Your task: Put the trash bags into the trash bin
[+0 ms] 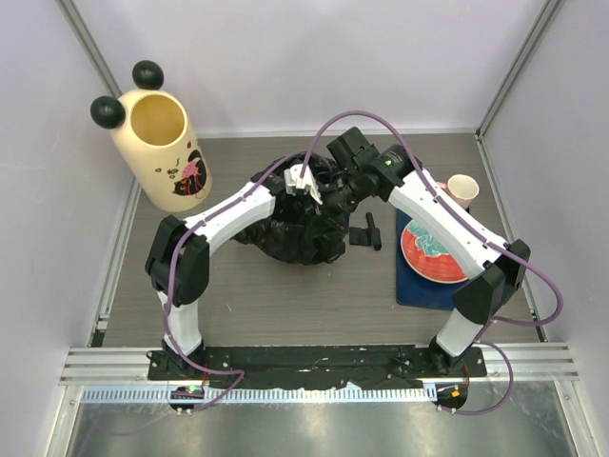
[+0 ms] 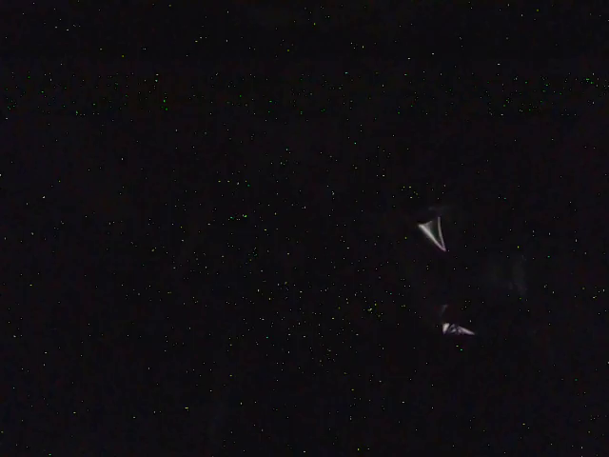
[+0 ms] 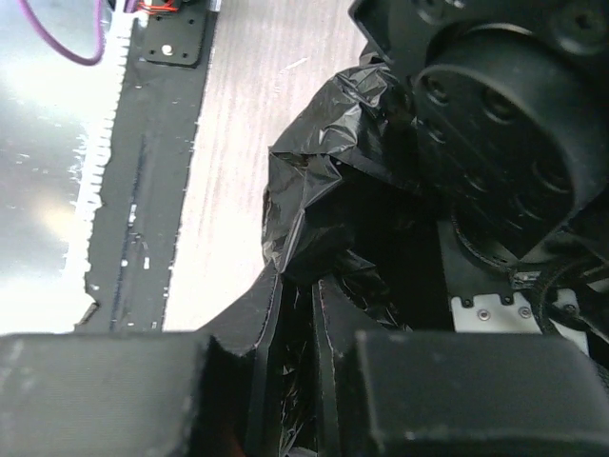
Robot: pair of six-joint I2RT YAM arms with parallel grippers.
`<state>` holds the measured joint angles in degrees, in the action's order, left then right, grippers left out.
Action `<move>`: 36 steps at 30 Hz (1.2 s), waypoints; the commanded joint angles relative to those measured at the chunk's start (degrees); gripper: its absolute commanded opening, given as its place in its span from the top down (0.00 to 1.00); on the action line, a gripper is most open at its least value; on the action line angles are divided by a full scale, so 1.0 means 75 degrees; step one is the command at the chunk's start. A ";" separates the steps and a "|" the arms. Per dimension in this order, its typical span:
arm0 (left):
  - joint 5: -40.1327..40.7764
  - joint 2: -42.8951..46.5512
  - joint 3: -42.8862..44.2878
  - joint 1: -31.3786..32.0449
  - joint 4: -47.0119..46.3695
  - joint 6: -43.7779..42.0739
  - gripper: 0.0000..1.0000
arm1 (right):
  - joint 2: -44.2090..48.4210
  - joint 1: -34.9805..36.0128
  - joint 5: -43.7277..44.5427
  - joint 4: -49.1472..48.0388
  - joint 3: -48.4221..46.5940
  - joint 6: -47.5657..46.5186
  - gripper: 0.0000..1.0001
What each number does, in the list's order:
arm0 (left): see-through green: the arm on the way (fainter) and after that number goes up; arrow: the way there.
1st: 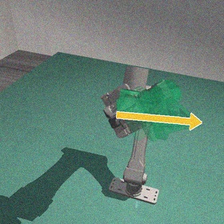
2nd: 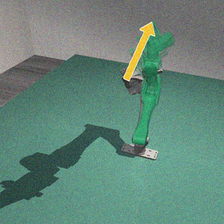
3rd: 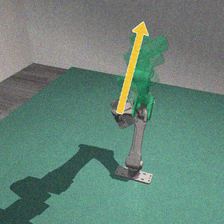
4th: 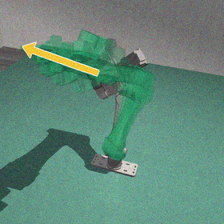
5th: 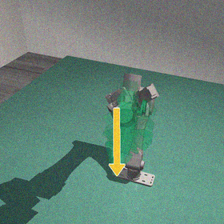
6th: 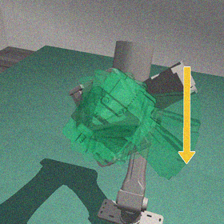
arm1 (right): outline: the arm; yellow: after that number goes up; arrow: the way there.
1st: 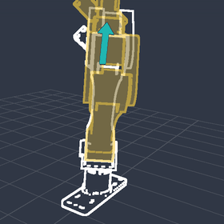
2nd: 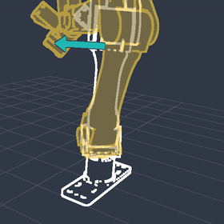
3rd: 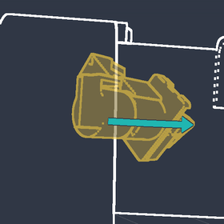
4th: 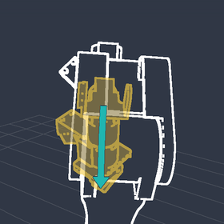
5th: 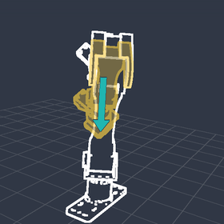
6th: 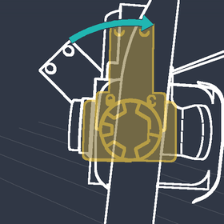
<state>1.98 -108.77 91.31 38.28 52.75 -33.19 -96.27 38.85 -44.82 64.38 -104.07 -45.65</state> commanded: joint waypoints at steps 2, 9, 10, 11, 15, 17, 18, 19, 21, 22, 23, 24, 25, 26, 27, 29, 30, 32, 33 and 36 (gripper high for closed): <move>0.0545 0.0992 0.0059 0.0239 -0.0683 -0.0450 0.99 | -0.0043 -0.0422 0.0526 0.0183 0.0317 0.0614 0.99; -0.1361 0.0092 0.2237 -0.0181 0.1386 0.1083 0.98 | 0.0062 -0.0399 0.0690 0.0263 0.0645 0.0380 0.99; -0.2131 -0.0016 0.2518 -0.0264 0.1659 0.1201 0.98 | 0.0109 -0.0399 0.0702 0.0287 0.0681 0.0379 0.99; -0.2289 -0.0098 0.2904 -0.0357 0.1836 0.1307 0.98 | 0.0132 -0.0399 0.0702 0.0310 0.0739 0.0379 0.99; -0.2362 -0.0380 0.3493 -0.0382 0.2318 0.1600 0.97 | 0.0133 -0.0399 0.0656 0.0322 0.0775 0.0414 0.99; -0.2012 -0.0252 0.3238 -0.0265 0.2213 0.1531 0.97 | 0.0109 -0.0399 0.0632 0.0311 0.0693 0.0461 0.99; -0.1847 -0.0158 0.3039 -0.0230 0.1934 0.1473 0.96 | 0.0098 -0.0399 0.0632 0.0287 0.0669 0.0461 0.99; -0.1753 0.0005 0.2874 -0.0183 0.1838 0.1298 0.96 | 0.0121 -0.0399 0.0620 0.0287 0.0669 0.0450 0.99; -0.1530 0.0018 0.2790 -0.0171 0.1861 0.1215 0.96 | 0.0156 -0.0399 0.0632 0.0264 0.0657 0.0461 0.99; -0.1529 0.0007 0.2895 -0.0206 0.1942 0.1226 0.96 | 0.0156 -0.0399 0.0702 0.0241 0.0669 0.0461 0.99; -0.1576 -0.0016 0.3174 -0.0310 0.2105 0.1272 0.95 | 0.0156 -0.0410 0.0725 0.0240 0.0658 0.0473 0.99; -0.1750 -0.0028 0.3340 -0.0381 0.2188 0.1343 0.95 | 0.0156 -0.0399 0.0760 0.0240 0.0657 0.0473 0.99; -0.1856 -0.0040 0.3515 -0.0451 0.2270 0.1413 0.94 | 0.0145 -0.0399 0.0761 0.0263 0.0634 0.0473 0.99; -0.2032 -0.0052 0.3819 -0.0626 0.2422 0.1553 0.93 | 0.0144 -0.0399 0.0749 0.0264 0.0611 0.0462 0.99; -0.2486 -0.0017 0.3915 -0.0709 0.2447 0.1612 0.90 | 0.0156 -0.0399 0.0726 0.0275 0.0599 0.0461 0.99; -0.2956 0.0228 0.3928 -0.0943 0.2273 0.1904 0.83 | 0.0133 -0.0387 0.0737 0.0287 0.0634 0.0427 0.99; -0.3342 0.0345 0.3881 -0.1002 0.2190 0.1975 0.80 | 0.0144 -0.0387 0.0726 0.0322 0.0634 0.0380 0.99; -0.3649 0.0533 0.3693 -0.1131 0.1828 0.2093 0.73 | 0.0133 -0.0399 0.0714 0.0346 0.0657 0.0344 0.99; -0.3732 0.0685 0.3635 -0.1166 0.1710 0.2302 0.70 | 0.0144 -0.0399 0.0714 0.0346 0.0646 0.0321 0.99; -0.4422 0.0757 0.3587 -0.1400 0.1335 0.2863 0.63 | 0.0110 -0.0375 0.0679 0.0416 0.0611 0.0251 0.99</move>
<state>-25.45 -109.43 117.34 31.29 67.18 -17.74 -95.50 36.60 -42.54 59.75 -98.78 -45.19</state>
